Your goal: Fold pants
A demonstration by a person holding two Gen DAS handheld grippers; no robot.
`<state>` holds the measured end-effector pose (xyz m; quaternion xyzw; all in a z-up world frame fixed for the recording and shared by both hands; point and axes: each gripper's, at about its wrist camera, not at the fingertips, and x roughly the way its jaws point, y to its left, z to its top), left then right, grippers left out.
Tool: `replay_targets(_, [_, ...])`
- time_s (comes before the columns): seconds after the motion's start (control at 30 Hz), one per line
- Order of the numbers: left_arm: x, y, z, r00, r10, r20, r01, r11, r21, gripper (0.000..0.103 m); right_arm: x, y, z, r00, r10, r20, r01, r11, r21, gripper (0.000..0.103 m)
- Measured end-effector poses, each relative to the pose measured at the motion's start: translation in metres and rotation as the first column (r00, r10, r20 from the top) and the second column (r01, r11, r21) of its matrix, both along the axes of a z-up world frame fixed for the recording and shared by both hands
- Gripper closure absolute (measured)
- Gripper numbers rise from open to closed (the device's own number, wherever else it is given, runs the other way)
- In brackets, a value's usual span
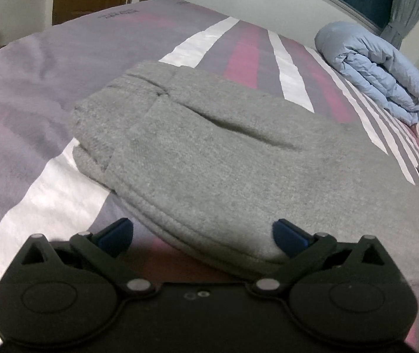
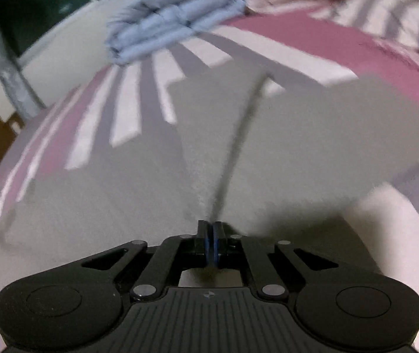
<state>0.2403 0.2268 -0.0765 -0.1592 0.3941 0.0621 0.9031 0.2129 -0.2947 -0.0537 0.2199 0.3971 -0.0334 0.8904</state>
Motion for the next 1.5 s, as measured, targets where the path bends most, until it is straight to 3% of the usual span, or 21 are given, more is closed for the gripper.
replay_targets(0.2, [0.0, 0.002, -0.001, 1.0, -0.012, 0.007, 0.012, 1.0, 0.0, 0.005, 0.003, 0.007, 0.041, 0.991, 0.043, 0.13, -0.031, 0.995, -0.091, 0.099])
replay_targets(0.3, [-0.001, 0.0, -0.002, 1.0, -0.006, 0.015, 0.006, 1.0, 0.002, 0.005, 0.04, 0.027, 0.047, 0.984, 0.139, 0.109, -0.114, 0.97, -0.215, 0.095])
replay_targets(0.37, [-0.003, 0.0, -0.003, 1.0, -0.005, 0.022, 0.005, 1.0, -0.001, 0.005, 0.066, 0.043, 0.041, 0.98, 0.19, 0.052, -0.165, 0.936, -0.309, 0.053])
replay_targets(0.43, [-0.003, -0.001, -0.002, 1.0, -0.002, 0.021, 0.002, 1.0, 0.0, 0.006, 0.083, 0.056, 0.031, 0.975, 0.223, 0.013, -0.194, 0.872, -0.449, 0.043])
replay_targets(0.5, [-0.003, -0.003, -0.002, 1.0, 0.001, 0.015, -0.001, 1.0, 0.007, 0.006, 0.093, 0.06, 0.023, 0.968, 0.248, -0.031, -0.229, 0.833, -0.504, 0.05])
replay_targets(0.53, [-0.003, -0.003, -0.002, 1.0, 0.002, 0.014, -0.003, 1.0, 0.009, 0.005, 0.093, 0.055, 0.017, 0.968, 0.249, -0.035, -0.232, 0.828, -0.51, 0.081])
replay_targets(0.57, [-0.003, -0.004, -0.002, 1.0, 0.002, 0.014, -0.002, 1.0, 0.011, 0.005, 0.093, 0.049, 0.016, 0.971, 0.236, -0.038, -0.223, 0.834, -0.504, 0.099])
replay_targets(0.67, [-0.003, -0.004, -0.002, 1.0, 0.002, 0.017, -0.002, 1.0, 0.011, 0.005, 0.066, 0.011, 0.024, 0.985, 0.107, 0.135, -0.043, 0.911, -0.41, 0.099])
replay_targets(0.7, [-0.003, -0.004, -0.003, 1.0, 0.001, 0.018, -0.001, 1.0, 0.011, 0.005, 0.045, -0.005, 0.028, 0.982, 0.038, 0.187, 0.024, 0.947, -0.32, 0.099])
replay_targets(0.83, [-0.003, -0.004, -0.003, 1.0, -0.001, 0.022, 0.001, 1.0, 0.014, 0.006, -0.028, -0.049, 0.015, 0.97, -0.162, 0.183, 0.173, 0.984, -0.046, 0.099])
replay_targets(0.93, [-0.002, -0.004, -0.003, 1.0, -0.01, 0.015, 0.009, 1.0, 0.016, 0.006, -0.048, -0.063, -0.009, 0.973, -0.208, 0.097, 0.213, 0.976, -0.044, 0.099])
replay_targets(1.0, [-0.002, -0.003, -0.002, 1.0, -0.015, 0.01, 0.015, 1.0, 0.011, 0.006, -0.058, -0.066, -0.006, 0.978, -0.168, 0.126, 0.175, 0.983, -0.049, 0.099])
replay_targets(1.07, [-0.001, -0.002, -0.002, 1.0, -0.016, 0.011, 0.016, 1.0, 0.012, 0.006, -0.058, -0.055, 0.01, 0.979, -0.08, 0.187, 0.11, 0.981, -0.157, 0.097])
replay_targets(1.1, [-0.001, -0.002, -0.003, 1.0, -0.015, 0.013, 0.015, 1.0, 0.014, 0.005, -0.057, -0.048, 0.018, 0.977, -0.034, 0.208, 0.078, 0.976, -0.204, 0.093])
replay_targets(1.13, [-0.002, -0.003, -0.004, 1.0, -0.014, 0.018, 0.013, 1.0, 0.016, 0.005, -0.052, -0.039, 0.027, 0.973, 0.018, 0.229, 0.043, 0.966, -0.256, 0.067])
replay_targets(1.17, [-0.002, -0.003, -0.005, 1.0, -0.011, 0.023, 0.011, 1.0, 0.017, 0.005, -0.045, -0.029, 0.034, 0.967, 0.067, 0.244, 0.012, 0.951, -0.309, 0.031])
replay_targets(1.23, [-0.005, -0.004, -0.006, 0.999, -0.006, 0.034, 0.006, 1.0, 0.018, 0.005, -0.031, -0.001, 0.041, 0.944, 0.212, 0.253, -0.081, 0.892, -0.445, 0.015])
replay_targets(1.3, [-0.006, -0.005, -0.007, 0.999, -0.005, 0.042, 0.004, 1.0, 0.017, 0.005, -0.004, 0.023, 0.037, 0.92, 0.353, 0.169, -0.207, 0.806, -0.555, 0.026])
replay_targets(1.33, [-0.007, -0.005, -0.007, 0.999, -0.005, 0.043, 0.004, 1.0, 0.016, 0.005, 0.008, 0.031, 0.031, 0.916, 0.382, 0.124, -0.244, 0.775, -0.583, 0.063])
replay_targets(1.37, [-0.007, -0.005, -0.007, 0.999, -0.006, 0.044, 0.005, 1.0, 0.016, 0.005, 0.023, 0.038, 0.026, 0.918, 0.391, 0.071, -0.268, 0.742, -0.615, 0.083])
replay_targets(1.5, [-0.008, -0.005, -0.008, 0.999, -0.007, 0.047, 0.007, 1.0, 0.013, 0.005, 0.064, 0.043, -0.003, 0.914, 0.399, -0.069, -0.337, 0.656, -0.676, 0.083])
